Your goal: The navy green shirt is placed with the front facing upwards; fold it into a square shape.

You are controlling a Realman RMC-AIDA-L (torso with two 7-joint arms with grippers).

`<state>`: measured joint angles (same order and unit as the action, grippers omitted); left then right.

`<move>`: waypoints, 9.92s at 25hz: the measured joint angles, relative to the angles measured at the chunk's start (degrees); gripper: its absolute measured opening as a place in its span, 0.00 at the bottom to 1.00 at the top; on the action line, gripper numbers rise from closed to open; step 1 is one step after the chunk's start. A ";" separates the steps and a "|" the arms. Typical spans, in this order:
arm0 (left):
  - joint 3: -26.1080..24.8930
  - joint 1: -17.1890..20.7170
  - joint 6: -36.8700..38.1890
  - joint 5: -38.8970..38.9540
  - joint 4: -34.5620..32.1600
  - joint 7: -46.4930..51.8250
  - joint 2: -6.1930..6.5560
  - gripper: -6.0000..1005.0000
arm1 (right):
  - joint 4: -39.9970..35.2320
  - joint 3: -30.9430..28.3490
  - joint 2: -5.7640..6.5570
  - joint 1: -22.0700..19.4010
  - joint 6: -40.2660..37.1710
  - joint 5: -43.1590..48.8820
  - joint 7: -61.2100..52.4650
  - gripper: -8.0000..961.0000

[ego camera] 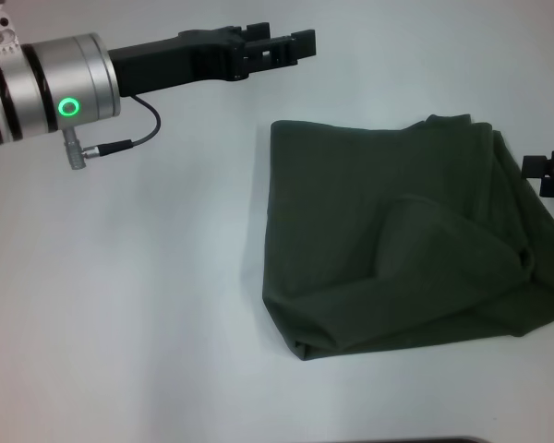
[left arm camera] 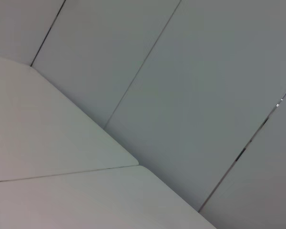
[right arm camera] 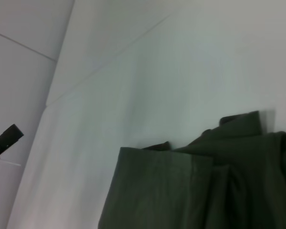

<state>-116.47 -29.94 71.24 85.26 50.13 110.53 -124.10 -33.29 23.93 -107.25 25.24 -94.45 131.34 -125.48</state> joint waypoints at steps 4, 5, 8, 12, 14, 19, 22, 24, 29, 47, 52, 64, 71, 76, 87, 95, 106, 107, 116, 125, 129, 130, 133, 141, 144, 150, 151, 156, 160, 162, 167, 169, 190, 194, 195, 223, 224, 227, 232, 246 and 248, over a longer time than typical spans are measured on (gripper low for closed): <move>-0.15 -0.19 -0.49 0.00 -0.70 -0.30 -0.11 0.87 | 0.06 0.17 0.02 -0.25 0.73 0.18 -0.38 0.96; -0.09 -0.22 -0.55 0.00 -0.74 -0.31 -0.13 0.87 | 0.11 0.30 0.00 -0.22 0.91 0.22 -0.50 0.96; -0.01 -0.25 -0.77 0.00 -1.05 -0.33 -0.18 0.87 | 0.74 0.45 -0.10 0.19 1.44 0.29 -0.55 0.96; -0.20 -0.30 -0.90 0.05 -1.70 -0.45 -0.23 0.87 | 2.55 1.86 -0.28 0.99 2.97 0.32 -0.60 0.96; -0.21 -0.31 -0.99 0.07 -1.91 -0.54 -0.18 0.87 | 3.40 2.75 -0.55 1.26 3.96 0.32 -0.63 0.96; -0.32 -0.30 -1.10 0.09 -2.03 -1.06 0.03 0.87 | 3.82 3.66 -1.45 1.36 4.92 0.32 -0.65 0.96; -0.41 -0.30 -1.12 0.09 -1.97 -1.10 0.04 0.87 | 3.84 3.67 -1.70 1.40 4.96 0.32 -0.65 0.96; -0.59 -0.40 -1.12 0.09 -1.97 -1.19 0.04 0.87 | 3.85 3.67 -1.84 1.48 4.98 0.32 -0.64 0.96; -0.81 -0.52 -1.11 0.09 -2.11 -1.60 0.09 0.87 | 3.85 3.76 -2.29 1.93 5.14 0.32 -0.64 0.96; -0.95 -0.06 -1.21 -0.02 -2.93 -1.78 0.09 0.87 | 4.51 4.48 -3.50 2.94 9.53 0.31 -0.22 0.71; -0.96 -0.03 -1.44 -0.03 -3.02 -1.94 0.09 0.87 | 4.55 5.01 -4.03 3.29 9.46 0.32 -0.08 0.54; -1.12 -0.17 -1.58 -0.07 -3.90 -2.55 0.09 0.87 | 2.22 4.48 -4.08 3.98 3.75 -1.75 1.60 0.17; -1.40 -0.28 -1.63 -0.01 -3.90 -2.34 0.09 0.87 | -0.12 4.39 -3.93 5.00 -1.23 -3.97 1.56 0.15; -1.68 -0.28 -1.77 0.00 -3.90 -2.22 0.09 0.87 | -2.58 4.32 -3.74 4.91 -4.58 -5.66 1.18 0.15; -2.89 -0.47 -2.16 0.00 -5.15 -2.01 0.10 0.87 | -4.60 4.05 -2.43 4.85 -9.46 -8.69 0.89 0.15; -2.98 -0.47 -2.15 -0.01 -5.31 -1.99 0.18 0.87 | -4.68 4.02 -2.09 3.92 -8.64 -8.83 0.79 0.15; -2.98 -0.50 -2.15 -0.21 -5.30 -1.30 0.18 0.87 | -3.87 4.72 -2.31 1.51 -2.38 -5.14 0.71 0.15; -2.98 -0.47 -2.15 -0.21 -5.31 -1.29 0.18 0.87 | -3.78 4.66 -2.57 1.43 -1.66 -4.31 0.70 0.15; -3.14 -0.47 -2.15 -0.38 -6.78 -1.26 0.24 0.87 | -2.58 4.61 -3.14 -0.48 5.67 -2.67 0.71 0.15; -3.16 -0.20 -2.15 -0.45 -6.80 -1.53 0.27 0.87 | -2.24 0.62 -3.20 -1.98 6.87 -3.45 4.49 0.25; -3.16 -0.06 -2.18 -0.45 -6.92 -1.75 0.27 0.87 | -3.14 -3.83 -3.19 -2.23 6.36 -4.08 5.83 0.41; -3.15 -0.05 -2.19 -0.45 -6.93 -1.75 0.27 0.87 | -3.53 -4.61 -3.07 -2.28 5.97 -4.44 5.87 0.45; -3.15 -0.03 -2.24 -0.45 -7.17 -1.81 0.26 0.87 | -4.53 -6.00 -2.59 -2.32 3.57 -6.62 5.88 0.58; -3.15 0.09 -2.25 -0.20 -7.24 -2.64 0.26 0.87 | -4.72 -4.61 -2.83 -0.31 -0.97 -9.13 5.47 0.85; -3.23 0.20 -2.25 -0.05 -7.24 -3.17 0.26 0.87 | -4.59 -2.53 -3.59 0.13 -0.44 -8.70 5.30 0.90; -3.33 0.27 -2.86 -0.01 -7.38 -3.81 0.20 0.87 | -2.13 1.55 -3.85 0.17 2.50 -8.56 4.88 0.78; -3.34 0.29 -3.07 -0.02 -7.46 -3.86 0.18 0.87 | -1.61 2.19 -3.71 0.14 3.38 -8.56 4.88 0.76; -3.33 0.29 -3.61 -0.19 -7.89 -3.98 0.17 0.87 | -0.08 3.49 -3.31 0.19 8.21 -6.97 4.58 0.54; -3.33 0.19 -3.82 -0.21 -8.32 -4.00 0.17 0.87 | -0.07 3.47 -3.30 0.34 9.95 -6.43 4.56 0.28; -3.33 0.16 -3.97 -0.22 -8.35 -4.00 0.17 0.87 | -0.32 3.41 -3.30 0.45 9.96 -6.50 4.81 0.20; -3.25 0.08 -4.18 -0.25 -8.38 -4.09 0.17 0.87 | -0.72 3.37 -3.34 1.41 6.43 -6.70 5.71 0.12; -3.19 0.07 -4.26 -0.25 -8.50 -4.27 0.16 0.87 | -0.73 3.73 -3.53 2.04 4.93 -6.58 6.01 0.11; -3.25 -0.16 -5.45 0.00 -9.71 -5.04 0.00 0.87 | 3.54 15.09 -5.11 5.65 8.64 -5.57 5.32 0.11; -3.21 0.02 -5.82 0.00 -9.79 -5.06 0.00 0.87 | 3.50 14.96 -4.61 4.72 6.51 -5.57 5.31 0.11; -3.18 0.02 -5.84 0.00 -9.79 -5.06 0.00 0.87 | 3.42 14.87 -4.45 4.44 5.72 -5.57 5.35 0.11; -2.80 -0.63 -5.85 -0.01 -11.21 -5.07 -0.18 0.87 | 2.08 3.96 0.27 -5.25 -11.54 -5.75 11.65 0.17; -2.82 -0.64 -5.88 -0.01 -11.21 -5.07 -0.18 0.87 | 2.08 4.01 0.18 -5.17 -11.98 -5.75 11.73 0.21; -2.99 -0.65 -5.92 -0.01 -11.21 -5.07 -0.17 0.87 | 2.08 4.06 -0.04 -4.92 -12.82 -5.74 11.79 0.33; -3.12 -0.74 -5.94 -0.01 -11.21 -5.07 -0.16 0.87 | 2.08 4.00 -0.15 -4.83 -13.12 -5.74 11.65 0.44; -2.83 -0.82 -6.76 -0.01 -11.19 -5.66 -0.18 0.87 | 2.48 4.23 -0.36 -4.74 -11.44 -4.21 11.26 0.37; -2.81 -0.83 -6.76 -0.01 -11.19 -5.71 -0.18 0.87 | 2.49 4.33 -0.58 -4.60 -11.41 -3.90 11.23 0.29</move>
<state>-119.28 -30.76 64.47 85.25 38.94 104.82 -124.27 -30.80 28.26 -107.83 20.64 -105.86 127.44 -114.25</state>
